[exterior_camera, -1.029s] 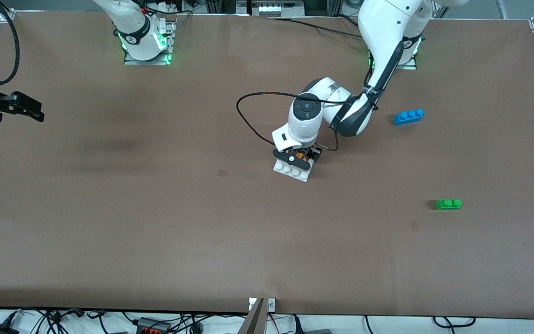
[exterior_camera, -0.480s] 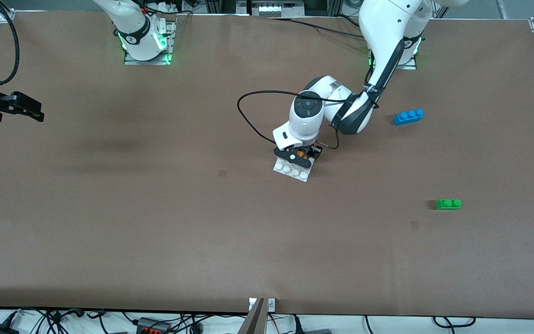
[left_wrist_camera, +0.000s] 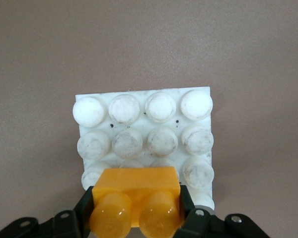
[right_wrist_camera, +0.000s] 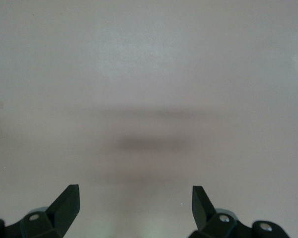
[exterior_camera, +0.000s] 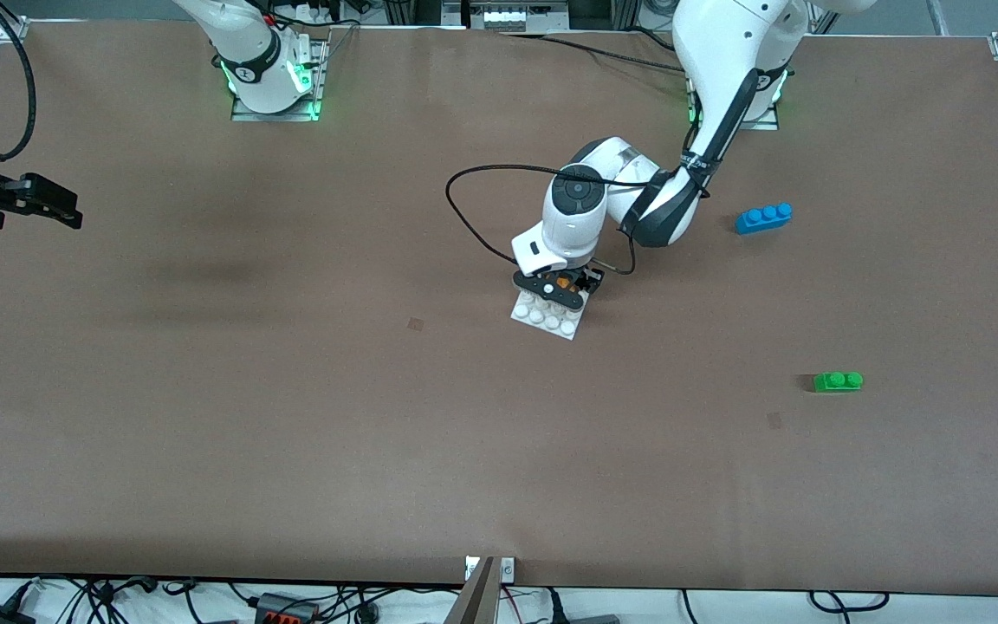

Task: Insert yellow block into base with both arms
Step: 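Press the yellow block down onto the plate studs with the left gripper, then open the left gripper and lift it off the yellow block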

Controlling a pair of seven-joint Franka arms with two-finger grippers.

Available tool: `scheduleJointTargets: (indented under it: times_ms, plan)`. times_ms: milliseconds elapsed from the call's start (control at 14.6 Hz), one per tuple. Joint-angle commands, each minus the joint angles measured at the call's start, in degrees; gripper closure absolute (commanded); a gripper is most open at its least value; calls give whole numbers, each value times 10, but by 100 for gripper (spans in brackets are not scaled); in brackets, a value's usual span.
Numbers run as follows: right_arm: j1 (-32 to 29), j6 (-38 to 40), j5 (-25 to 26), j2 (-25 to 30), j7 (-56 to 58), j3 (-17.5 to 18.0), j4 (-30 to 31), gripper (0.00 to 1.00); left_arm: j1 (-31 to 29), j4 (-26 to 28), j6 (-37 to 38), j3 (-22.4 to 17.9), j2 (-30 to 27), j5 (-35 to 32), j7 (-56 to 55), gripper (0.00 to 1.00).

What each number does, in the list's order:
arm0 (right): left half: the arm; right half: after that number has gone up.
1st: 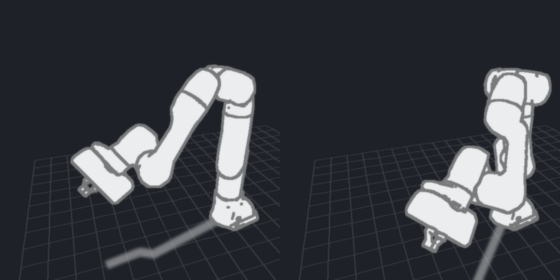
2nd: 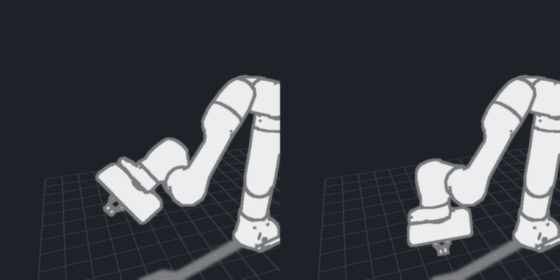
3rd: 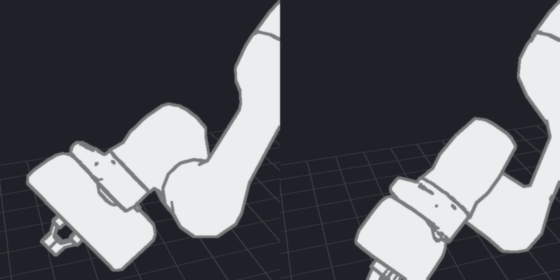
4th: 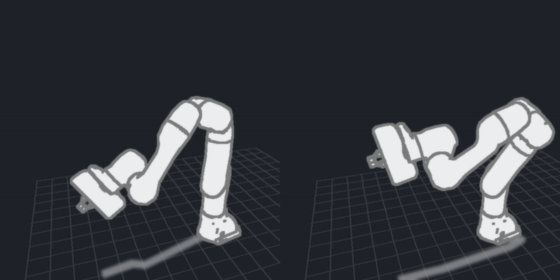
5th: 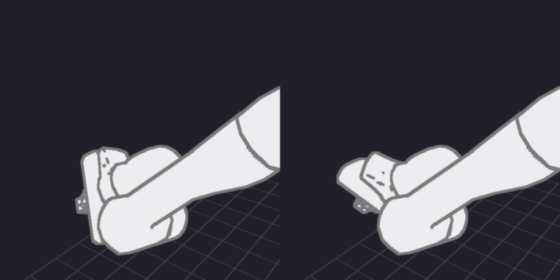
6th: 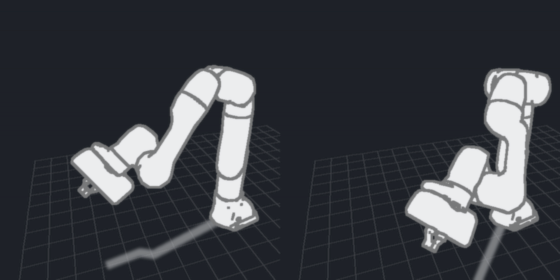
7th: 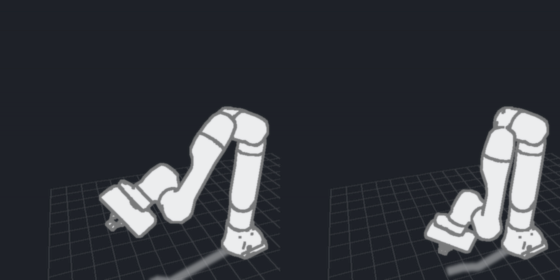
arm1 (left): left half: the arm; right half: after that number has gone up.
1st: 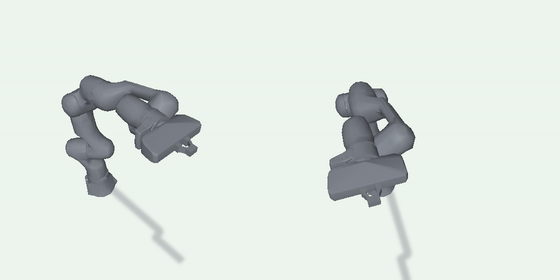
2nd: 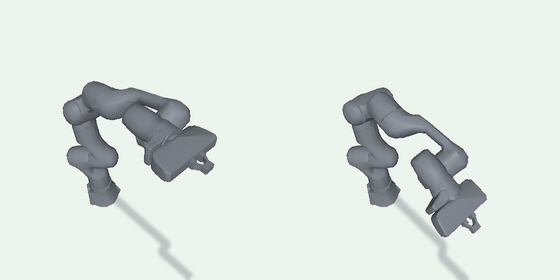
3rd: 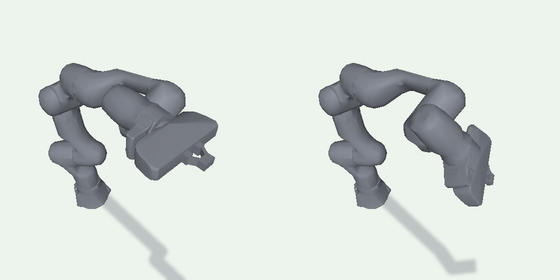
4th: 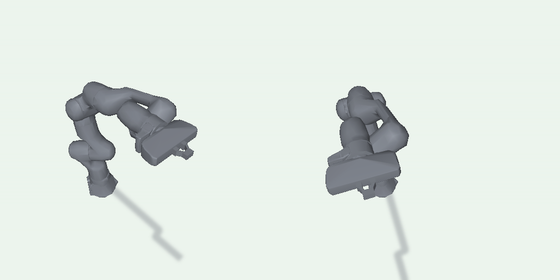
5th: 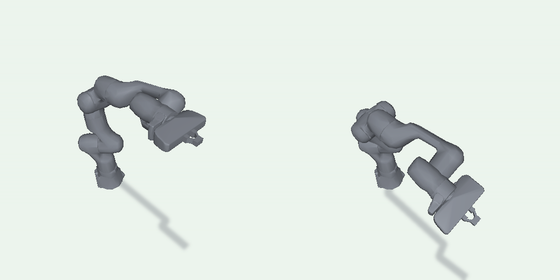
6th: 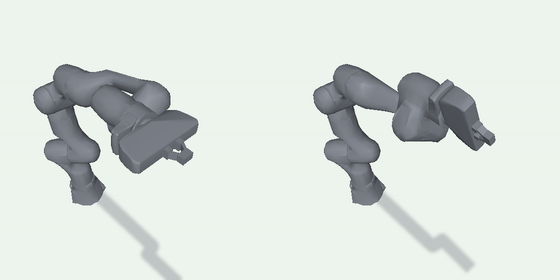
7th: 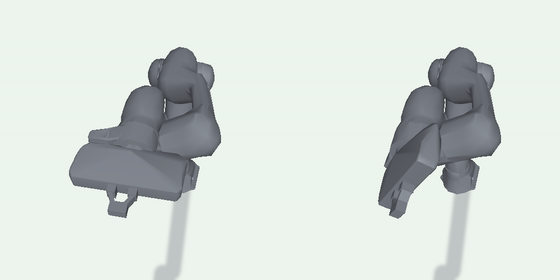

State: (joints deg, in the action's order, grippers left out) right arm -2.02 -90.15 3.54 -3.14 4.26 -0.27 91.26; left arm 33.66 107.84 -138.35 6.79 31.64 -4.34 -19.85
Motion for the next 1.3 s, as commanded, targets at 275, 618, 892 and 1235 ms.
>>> scheduleJointTargets:
  times_ms: [275,618,892,1235]
  plan:
    - [-4,9,0,-4,-7,2,-10,0,-1,13,-49,-1,24,7,-3,65]
    - [-6,9,0,-4,-7,2,-10,0,-3,14,-46,-1,20,7,-1,64]
    - [-8,9,0,-5,-6,2,-10,0,-11,-47,91,2,-2,16,-15,0]
    - [-8,9,0,-4,-6,2,-11,0,-39,-129,236,2,-54,89,-12,0]
